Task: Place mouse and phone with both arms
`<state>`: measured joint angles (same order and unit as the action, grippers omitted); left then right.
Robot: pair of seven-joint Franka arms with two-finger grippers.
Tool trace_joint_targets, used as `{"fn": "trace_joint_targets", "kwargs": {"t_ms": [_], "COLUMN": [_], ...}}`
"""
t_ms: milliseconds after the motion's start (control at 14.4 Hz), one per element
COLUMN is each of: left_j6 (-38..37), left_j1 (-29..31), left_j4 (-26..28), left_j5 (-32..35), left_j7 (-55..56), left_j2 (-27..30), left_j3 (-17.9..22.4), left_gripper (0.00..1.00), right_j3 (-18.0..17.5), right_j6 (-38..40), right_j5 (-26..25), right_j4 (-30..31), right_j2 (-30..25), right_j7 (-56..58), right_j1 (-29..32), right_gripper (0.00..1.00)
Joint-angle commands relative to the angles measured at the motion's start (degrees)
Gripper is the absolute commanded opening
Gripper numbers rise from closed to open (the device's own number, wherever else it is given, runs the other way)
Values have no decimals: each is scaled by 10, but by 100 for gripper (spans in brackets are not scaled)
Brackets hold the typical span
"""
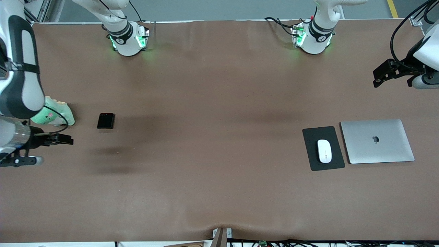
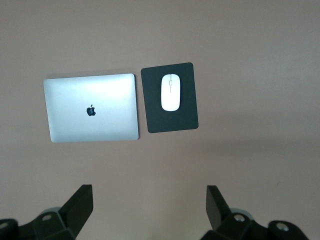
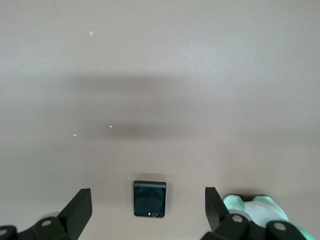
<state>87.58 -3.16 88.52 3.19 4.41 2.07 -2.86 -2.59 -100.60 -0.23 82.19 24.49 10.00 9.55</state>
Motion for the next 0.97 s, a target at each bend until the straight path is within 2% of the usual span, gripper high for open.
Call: {"fn": "trace_joint_targets", "kwargs": {"t_ms": [0,209,626,904], "left_j6": [-4,-8,-13,-13], "left_j1": [0,-1,-1,-1], "left_j4": [-9,-8,-8,-8], "left_j5": [-8,-9,-13,-13], "left_j7": [-13,-12,-12,-13], "left_j2": [-1,-1,0,-1], "left_j3": [0,0,-1,-1], "left_gripper": [100,100,100,100], "right_j3": [-1,-4,-12,-13], "right_j6": [66,138,182,182], "right_j5": [-12,-11,-22,-21], "right_j4": [-97,-135,-124,-33], "right_j2": [14,-2,-72,-166], "right_j7": [-2,-2,2,4], "right_j1": [-3,-6,-23,-27], "right_gripper": [100,100,100,100]}}
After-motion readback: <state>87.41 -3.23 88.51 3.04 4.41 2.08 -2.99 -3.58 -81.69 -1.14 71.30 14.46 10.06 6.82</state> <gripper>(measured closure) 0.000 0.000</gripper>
